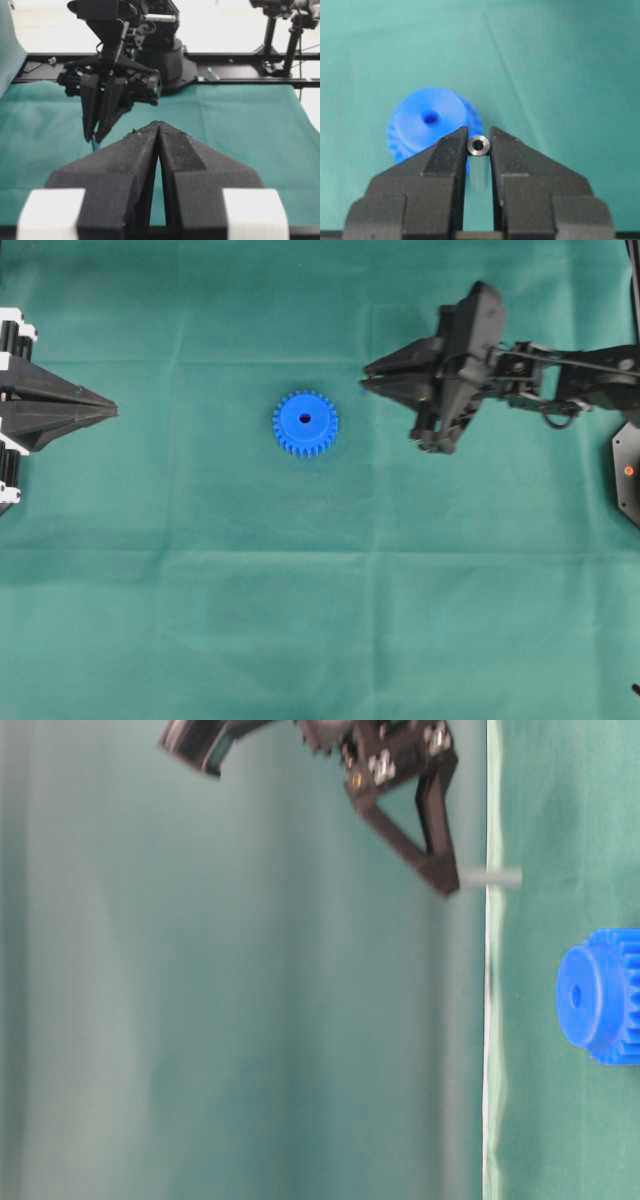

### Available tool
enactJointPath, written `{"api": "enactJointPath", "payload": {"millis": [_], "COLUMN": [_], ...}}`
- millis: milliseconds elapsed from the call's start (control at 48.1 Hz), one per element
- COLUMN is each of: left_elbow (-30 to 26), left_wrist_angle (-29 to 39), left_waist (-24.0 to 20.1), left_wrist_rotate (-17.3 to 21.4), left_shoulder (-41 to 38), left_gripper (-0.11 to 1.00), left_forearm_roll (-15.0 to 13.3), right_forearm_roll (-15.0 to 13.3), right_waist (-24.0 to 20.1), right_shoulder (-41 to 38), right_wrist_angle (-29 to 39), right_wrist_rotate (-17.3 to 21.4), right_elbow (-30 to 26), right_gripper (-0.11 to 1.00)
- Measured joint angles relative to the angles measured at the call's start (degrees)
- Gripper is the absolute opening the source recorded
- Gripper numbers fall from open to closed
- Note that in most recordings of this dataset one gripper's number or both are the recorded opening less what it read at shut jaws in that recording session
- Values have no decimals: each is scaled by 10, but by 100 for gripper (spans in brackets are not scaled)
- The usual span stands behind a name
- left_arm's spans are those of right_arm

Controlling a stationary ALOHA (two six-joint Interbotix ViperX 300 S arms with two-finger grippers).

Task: Insert the shaft placed at a random location into the center hole of the medium gear at another random location.
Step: 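Carry the shaft left over the blue gear's center hole, then align the held shaft above the gear hole with the right gripper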

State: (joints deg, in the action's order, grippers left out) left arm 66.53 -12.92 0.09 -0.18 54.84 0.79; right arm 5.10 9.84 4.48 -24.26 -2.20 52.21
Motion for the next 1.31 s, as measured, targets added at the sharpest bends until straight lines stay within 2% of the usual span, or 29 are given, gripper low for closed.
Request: {"api": "enactJointPath", "payload": {"millis": [291,478,1309], "left_elbow": [-1,-1,0], "left_wrist_angle": [2,4,4], "left_waist": [0,0,0], "left_wrist_rotate": [0,0,0], "left_shoulder": [0,0,0], "left_gripper": [0,0,0], "left_forearm_roll": [0,0,1], "right_forearm_roll": [0,0,0], "right_waist": [-30,-40,-38], "right_shoulder": [-57,-79,-131], "right_wrist_angle": [16,25,11], "right_wrist_rotate": [0,0,0], "right_elbow": [-80,-110,-123], "right_gripper": [13,13,13]}}
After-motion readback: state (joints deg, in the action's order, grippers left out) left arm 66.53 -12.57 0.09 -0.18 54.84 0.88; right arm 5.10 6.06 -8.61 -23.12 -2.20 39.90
